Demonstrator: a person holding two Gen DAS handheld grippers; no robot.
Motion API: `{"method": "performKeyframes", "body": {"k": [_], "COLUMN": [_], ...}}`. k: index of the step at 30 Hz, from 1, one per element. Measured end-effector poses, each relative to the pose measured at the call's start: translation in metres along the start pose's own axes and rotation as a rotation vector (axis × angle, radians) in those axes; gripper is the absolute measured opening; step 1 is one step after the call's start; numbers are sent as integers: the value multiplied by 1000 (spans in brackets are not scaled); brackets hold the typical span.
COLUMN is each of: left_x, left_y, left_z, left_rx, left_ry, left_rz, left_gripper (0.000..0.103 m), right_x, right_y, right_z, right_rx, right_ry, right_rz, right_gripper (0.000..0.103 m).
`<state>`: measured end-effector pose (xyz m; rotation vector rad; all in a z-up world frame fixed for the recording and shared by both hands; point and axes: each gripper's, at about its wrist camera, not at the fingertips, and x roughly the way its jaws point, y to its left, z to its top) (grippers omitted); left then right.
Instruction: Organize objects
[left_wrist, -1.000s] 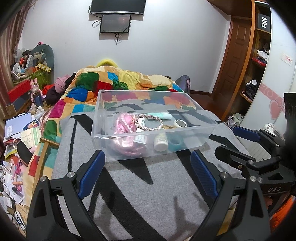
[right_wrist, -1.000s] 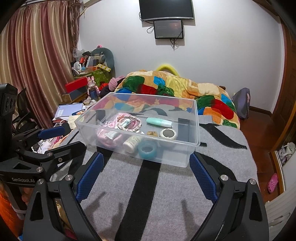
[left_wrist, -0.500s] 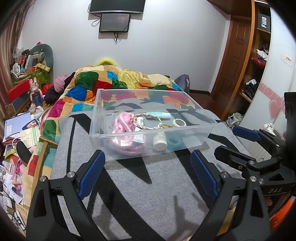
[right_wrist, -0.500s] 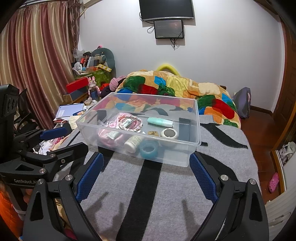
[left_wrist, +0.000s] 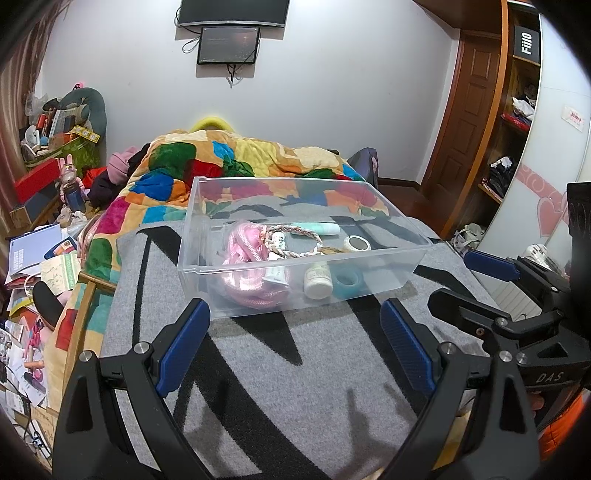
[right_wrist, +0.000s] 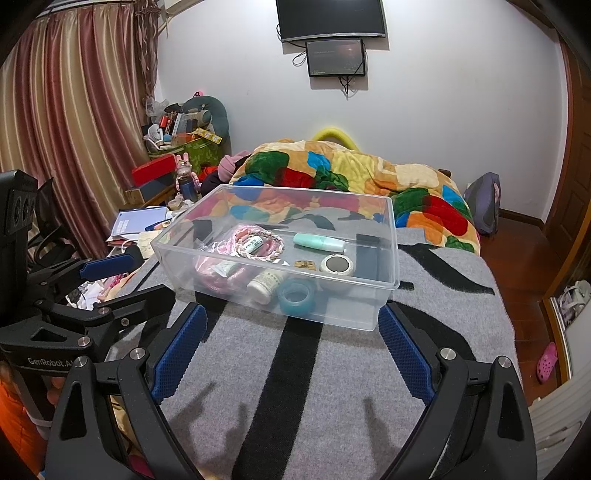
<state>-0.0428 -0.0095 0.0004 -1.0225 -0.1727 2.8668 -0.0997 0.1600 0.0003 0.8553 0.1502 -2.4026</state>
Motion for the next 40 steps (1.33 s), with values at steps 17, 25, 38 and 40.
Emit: {"method": "performKeyframes", "body": {"k": [17, 25, 38, 40], "left_x": [-1, 0, -1, -2], "left_y": [-3, 1, -2, -3], "left_z": [0, 1, -2, -2], "left_rx": [-1, -20, -8, -6], "left_ry": [-8, -9, -10, -8], "left_rz": [-6, -3, -16, -12], "left_gripper": [94, 94, 94, 94], "right_x": [0, 0, 1, 1], "right_y": [-2, -4, -6, -6], "right_z": [-1, 0, -6, -6], "right_rx": [2, 3, 16, 21], "right_ry": [0, 0, 9, 11], "right_rz": [1, 2, 4, 6], "right_gripper": [93, 93, 93, 93]}}
